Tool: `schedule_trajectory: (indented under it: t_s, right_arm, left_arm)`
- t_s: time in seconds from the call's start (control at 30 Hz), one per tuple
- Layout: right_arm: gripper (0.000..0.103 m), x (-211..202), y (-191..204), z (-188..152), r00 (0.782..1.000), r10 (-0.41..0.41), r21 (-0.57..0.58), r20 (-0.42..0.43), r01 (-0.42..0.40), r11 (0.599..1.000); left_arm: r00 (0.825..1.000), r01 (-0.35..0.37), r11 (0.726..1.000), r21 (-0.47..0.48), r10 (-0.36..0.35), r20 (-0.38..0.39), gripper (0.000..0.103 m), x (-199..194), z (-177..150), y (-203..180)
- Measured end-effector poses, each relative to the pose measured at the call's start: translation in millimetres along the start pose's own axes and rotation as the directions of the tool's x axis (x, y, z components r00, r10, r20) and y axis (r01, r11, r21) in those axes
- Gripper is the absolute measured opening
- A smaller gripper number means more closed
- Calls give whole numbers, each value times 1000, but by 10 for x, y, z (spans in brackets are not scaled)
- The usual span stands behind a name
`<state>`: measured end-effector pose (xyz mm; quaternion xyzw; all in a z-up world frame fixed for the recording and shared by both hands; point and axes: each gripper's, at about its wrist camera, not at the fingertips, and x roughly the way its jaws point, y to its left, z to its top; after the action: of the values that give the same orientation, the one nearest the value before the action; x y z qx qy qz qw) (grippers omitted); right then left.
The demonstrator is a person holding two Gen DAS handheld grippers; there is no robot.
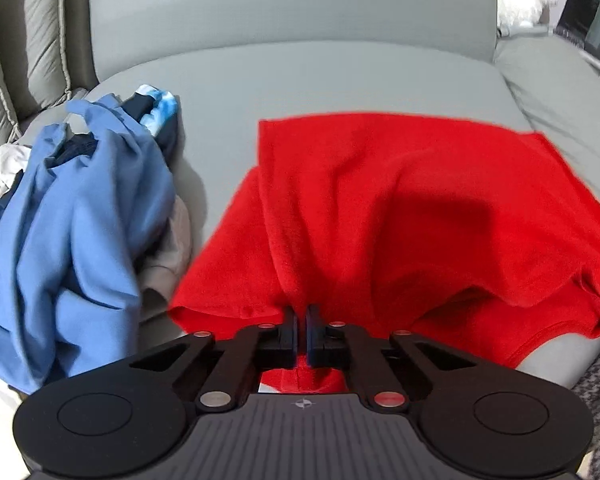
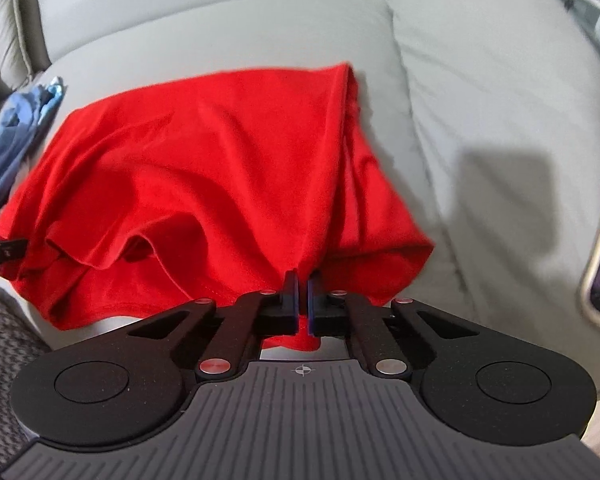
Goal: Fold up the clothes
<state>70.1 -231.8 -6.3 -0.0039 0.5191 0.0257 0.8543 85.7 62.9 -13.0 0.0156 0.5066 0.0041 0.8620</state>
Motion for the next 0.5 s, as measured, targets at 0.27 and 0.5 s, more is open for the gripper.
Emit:
schedule_trajectory:
  t_s: [0.27, 0.5]
  right_arm:
    - [4, 68, -146, 21, 997, -73, -55, -38, 71, 996]
    - [38, -46, -19, 26, 997, -75, -122, 13, 77, 990]
  left_arm:
    - [997, -48, 997, 54, 51, -60, 8, 145, -11, 72]
    - [1000, -7, 999, -35, 8, 19, 45, -186, -6, 78]
